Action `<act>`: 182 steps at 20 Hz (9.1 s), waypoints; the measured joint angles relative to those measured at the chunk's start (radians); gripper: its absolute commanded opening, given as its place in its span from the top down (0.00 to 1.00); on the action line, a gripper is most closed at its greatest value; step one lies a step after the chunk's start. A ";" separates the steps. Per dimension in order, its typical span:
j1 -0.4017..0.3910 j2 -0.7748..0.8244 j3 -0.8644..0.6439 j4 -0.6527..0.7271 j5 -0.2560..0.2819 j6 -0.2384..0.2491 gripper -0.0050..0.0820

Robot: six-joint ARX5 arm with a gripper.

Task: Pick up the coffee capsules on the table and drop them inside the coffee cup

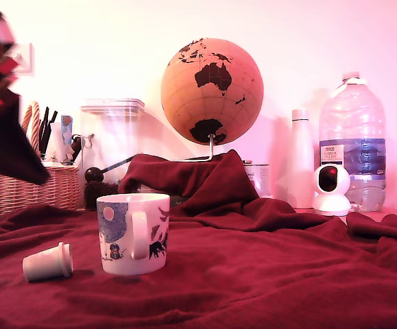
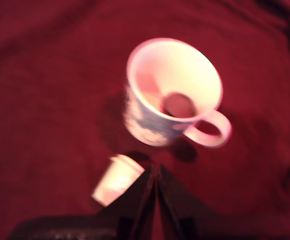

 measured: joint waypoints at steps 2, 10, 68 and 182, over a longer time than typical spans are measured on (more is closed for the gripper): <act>0.000 -0.042 -0.014 0.008 -0.040 -0.050 0.96; 0.000 -0.160 -0.014 0.003 -0.059 -0.079 0.96; 0.038 0.235 0.007 0.021 0.059 0.544 0.31; -0.198 0.600 0.671 -0.432 -0.078 0.315 0.47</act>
